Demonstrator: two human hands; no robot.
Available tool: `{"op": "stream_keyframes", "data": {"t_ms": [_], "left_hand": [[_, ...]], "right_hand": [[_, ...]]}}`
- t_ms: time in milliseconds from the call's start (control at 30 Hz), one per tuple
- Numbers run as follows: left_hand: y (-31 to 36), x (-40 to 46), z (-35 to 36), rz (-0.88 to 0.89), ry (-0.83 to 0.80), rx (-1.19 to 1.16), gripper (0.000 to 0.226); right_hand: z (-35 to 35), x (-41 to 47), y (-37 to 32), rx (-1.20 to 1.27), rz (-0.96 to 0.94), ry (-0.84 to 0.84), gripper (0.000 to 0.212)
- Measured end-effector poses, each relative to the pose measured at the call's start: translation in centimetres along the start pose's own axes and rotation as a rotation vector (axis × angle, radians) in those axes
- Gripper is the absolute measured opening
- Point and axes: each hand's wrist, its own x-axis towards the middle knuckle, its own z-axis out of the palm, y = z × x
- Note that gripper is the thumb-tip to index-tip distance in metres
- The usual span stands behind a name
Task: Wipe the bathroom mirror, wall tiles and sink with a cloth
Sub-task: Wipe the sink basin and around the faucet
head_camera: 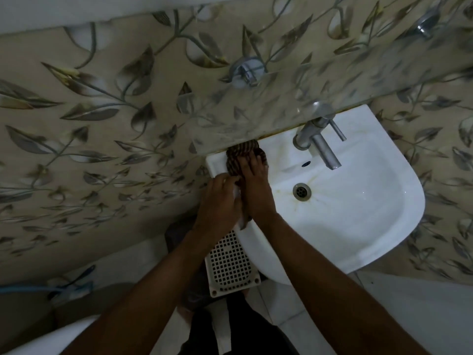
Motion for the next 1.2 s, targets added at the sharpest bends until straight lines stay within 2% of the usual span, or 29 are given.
{"op": "stream_keyframes", "data": {"t_ms": [100, 200, 267, 333, 400, 567, 633, 767, 900, 1000, 1067, 1100, 1167, 1200], "left_hand": [[0.1, 1.0, 0.3, -0.047, 0.053, -0.021, 0.033], [0.0, 1.2, 0.5, -0.028, 0.06, -0.057, 0.039], [-0.2, 1.3, 0.6, 0.002, 0.061, -0.061, 0.04], [-0.3, 1.3, 0.6, -0.001, 0.067, -0.072, 0.039], [-0.2, 1.3, 0.7, -0.013, 0.081, -0.093, 0.039], [0.0, 0.6, 1.3, -0.041, 0.104, -0.092, 0.04], [-0.1, 0.5, 1.4, -0.001, 0.074, -0.062, 0.039], [0.1, 0.5, 1.3, 0.046, 0.047, -0.005, 0.04], [0.0, 0.4, 1.8, 0.083, 0.011, 0.017, 0.041], [0.1, 0.7, 2.4, 0.069, 0.018, 0.017, 0.04], [0.2, 1.1, 2.5, 0.059, 0.019, 0.005, 0.039], [0.2, 1.2, 2.5, 0.06, 0.014, 0.005, 0.04], [-0.1, 1.4, 2.4, 0.072, 0.0, 0.02, 0.042], [-0.4, 1.4, 2.4, 0.086, -0.006, 0.037, 0.043]], "right_hand": [[0.6, -2.3, 0.0, 0.032, -0.081, -0.012, 0.054], [-0.4, -0.9, 1.7, -0.089, -0.147, 0.023, 0.061], [-1.0, 1.4, 2.5, -0.116, -0.052, 0.084, 0.068], [-1.2, 3.0, 2.4, -0.067, 0.078, 0.119, 0.069], [-0.8, 2.5, 1.0, -0.002, 0.129, 0.114, 0.068], [0.1, -0.3, 1.8, 0.048, -0.195, -0.023, 0.053], [-0.8, 1.3, 3.4, 0.032, -0.23, 0.024, 0.052], [-2.9, 3.2, 6.6, 0.012, -0.013, 0.138, 0.089], [-1.7, 2.6, 5.2, 0.124, 0.153, 0.248, 0.068], [-0.6, 0.2, 3.0, 0.174, -0.026, 0.136, 0.056], [-0.6, -0.5, 4.2, 0.098, -0.223, 0.063, 0.054], [-1.4, -0.2, 5.2, 0.069, -0.225, 0.067, 0.054], [-3.6, 0.8, 6.6, 0.142, -0.039, 0.127, 0.052], [-4.6, 1.2, 7.4, 0.184, 0.102, 0.167, 0.059]]}}
